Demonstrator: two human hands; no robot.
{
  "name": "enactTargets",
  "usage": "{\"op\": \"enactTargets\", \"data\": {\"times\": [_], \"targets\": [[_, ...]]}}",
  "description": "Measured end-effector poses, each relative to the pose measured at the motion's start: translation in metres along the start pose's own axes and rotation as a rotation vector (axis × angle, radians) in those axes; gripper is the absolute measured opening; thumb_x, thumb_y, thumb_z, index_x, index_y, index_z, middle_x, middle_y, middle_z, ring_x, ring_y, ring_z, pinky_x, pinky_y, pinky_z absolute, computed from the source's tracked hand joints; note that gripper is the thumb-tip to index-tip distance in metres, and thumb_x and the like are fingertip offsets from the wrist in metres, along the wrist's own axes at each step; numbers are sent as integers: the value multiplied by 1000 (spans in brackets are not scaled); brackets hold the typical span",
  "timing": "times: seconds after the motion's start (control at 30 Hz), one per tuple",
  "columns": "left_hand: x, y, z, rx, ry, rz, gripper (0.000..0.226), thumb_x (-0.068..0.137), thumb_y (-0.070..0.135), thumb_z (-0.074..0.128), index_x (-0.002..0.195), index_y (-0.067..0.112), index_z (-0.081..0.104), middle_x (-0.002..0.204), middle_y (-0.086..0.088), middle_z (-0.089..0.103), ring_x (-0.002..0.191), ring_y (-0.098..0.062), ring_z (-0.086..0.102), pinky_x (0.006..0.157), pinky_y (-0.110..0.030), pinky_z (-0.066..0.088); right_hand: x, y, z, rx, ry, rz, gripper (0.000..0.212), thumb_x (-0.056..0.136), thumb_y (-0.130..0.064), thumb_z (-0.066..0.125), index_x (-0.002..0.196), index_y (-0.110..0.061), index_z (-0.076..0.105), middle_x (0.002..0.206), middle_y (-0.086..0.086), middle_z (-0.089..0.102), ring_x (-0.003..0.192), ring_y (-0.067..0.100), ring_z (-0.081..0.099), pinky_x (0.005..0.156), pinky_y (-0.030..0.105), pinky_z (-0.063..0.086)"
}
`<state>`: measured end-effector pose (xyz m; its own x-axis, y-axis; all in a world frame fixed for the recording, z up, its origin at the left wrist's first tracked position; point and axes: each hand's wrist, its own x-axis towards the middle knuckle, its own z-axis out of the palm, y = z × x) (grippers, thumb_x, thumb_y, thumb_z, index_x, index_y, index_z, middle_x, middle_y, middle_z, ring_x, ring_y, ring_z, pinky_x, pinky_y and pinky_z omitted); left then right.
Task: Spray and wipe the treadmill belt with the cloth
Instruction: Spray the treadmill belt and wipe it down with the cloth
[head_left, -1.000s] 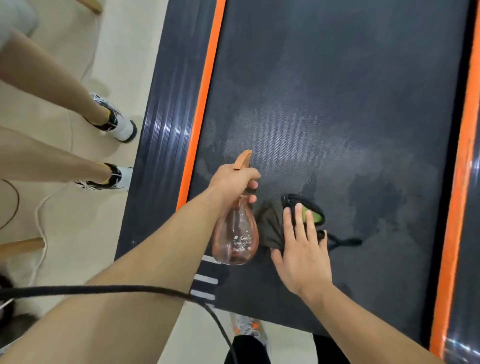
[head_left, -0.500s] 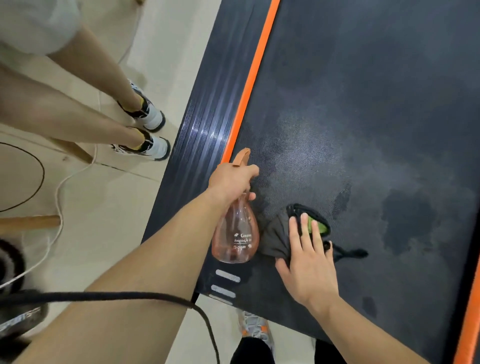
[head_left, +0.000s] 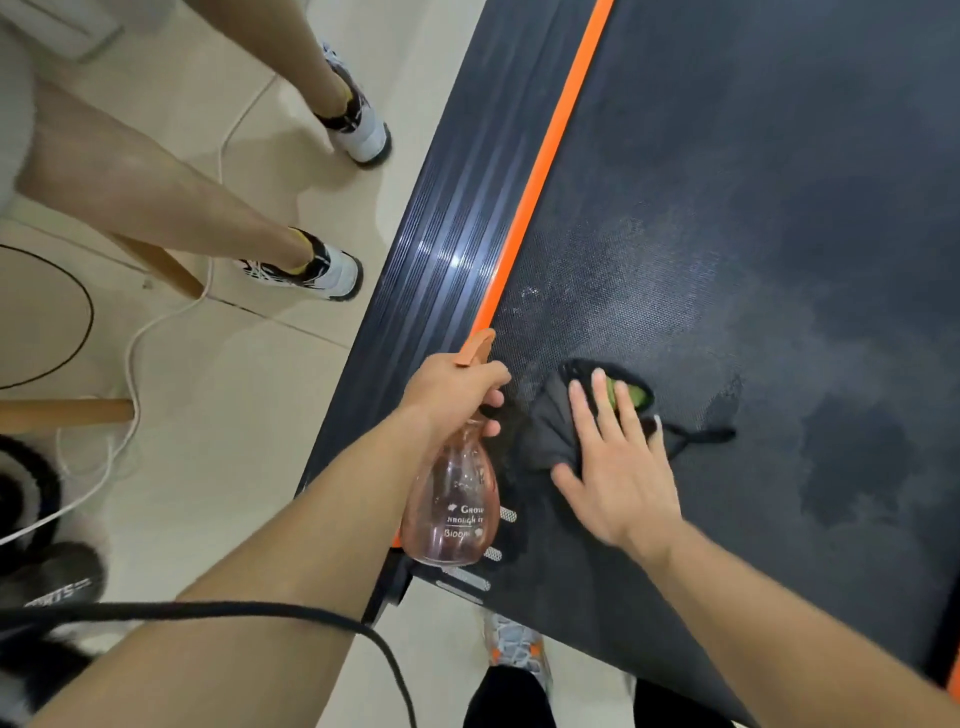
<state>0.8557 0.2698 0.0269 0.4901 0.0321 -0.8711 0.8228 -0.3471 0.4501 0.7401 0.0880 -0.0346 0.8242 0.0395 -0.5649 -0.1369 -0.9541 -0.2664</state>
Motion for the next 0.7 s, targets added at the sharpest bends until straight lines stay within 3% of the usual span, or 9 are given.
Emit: {"op": "enactTargets", "data": {"times": [0.1, 0.23, 0.33, 0.4, 0.47, 0.57, 0.63, 0.7], "targets": [[6, 4, -8, -31, -48, -11, 29, 89, 25, 71, 113, 9, 70, 103, -15, 79, 60, -24, 67, 65, -31, 53, 82, 4, -36, -71, 42, -70, 92, 92, -62, 37, 161, -27, -12, 168, -1, -24, 156, 23, -17, 124, 61, 4], [19, 8, -17, -120, -94, 77, 14, 90, 22, 71, 103, 27, 71, 91, -10, 76, 66, -28, 67, 76, -39, 52, 182, 1, -90, -19, 181, 1, 90, 95, -61, 44, 163, -28, -5, 170, -1, -15, 157, 22, -11, 124, 60, 2], [26, 12, -23, -123, -83, 106, 38, 92, 20, 68, 126, 36, 64, 92, -11, 76, 63, -26, 65, 71, -35, 54, 168, -9, -68, -53, 264, -16, 87, 96, -61, 42, 163, -25, 0, 171, 2, -7, 158, 25, -4, 122, 60, 5], [25, 17, -23, -137, -82, 95, 46, 93, 18, 66, 134, 39, 59, 92, -12, 74, 61, -24, 64, 64, -31, 54, 113, -10, -29, -176, 262, -202, 91, 91, -60, 48, 163, -27, 4, 172, 2, -2, 158, 27, 2, 122, 61, 8], [21, 22, -24, -151, -74, 71, 45, 93, 17, 66, 137, 29, 62, 91, -13, 74, 63, -23, 63, 58, -28, 54, 64, -5, 2, -268, 157, -470, 94, 84, -60, 54, 163, -29, 12, 171, 1, 6, 158, 26, 8, 122, 59, 12], [18, 32, -20, -145, -78, 43, 21, 93, 16, 66, 111, 26, 70, 96, -20, 75, 60, -24, 61, 58, -28, 55, 82, 14, -12, -391, 43, -666, 92, 82, -65, 46, 162, -32, 16, 171, -4, 8, 157, 19, 9, 122, 54, 14], [21, 34, -20, -136, -90, 55, 24, 94, 16, 66, 107, 36, 66, 94, -15, 75, 59, -24, 62, 62, -29, 55, 122, 22, -38, -359, 125, -550, 91, 84, -65, 45, 162, -33, 10, 171, -5, 5, 157, 19, 8, 122, 54, 14], [29, 33, -21, -114, -97, 86, 36, 94, 18, 66, 119, 43, 61, 91, -11, 75, 59, -24, 63, 66, -31, 55, 164, 32, -72, -242, 196, -301, 91, 89, -60, 49, 163, -31, 5, 172, -4, 1, 158, 20, 4, 123, 57, 12]]}}
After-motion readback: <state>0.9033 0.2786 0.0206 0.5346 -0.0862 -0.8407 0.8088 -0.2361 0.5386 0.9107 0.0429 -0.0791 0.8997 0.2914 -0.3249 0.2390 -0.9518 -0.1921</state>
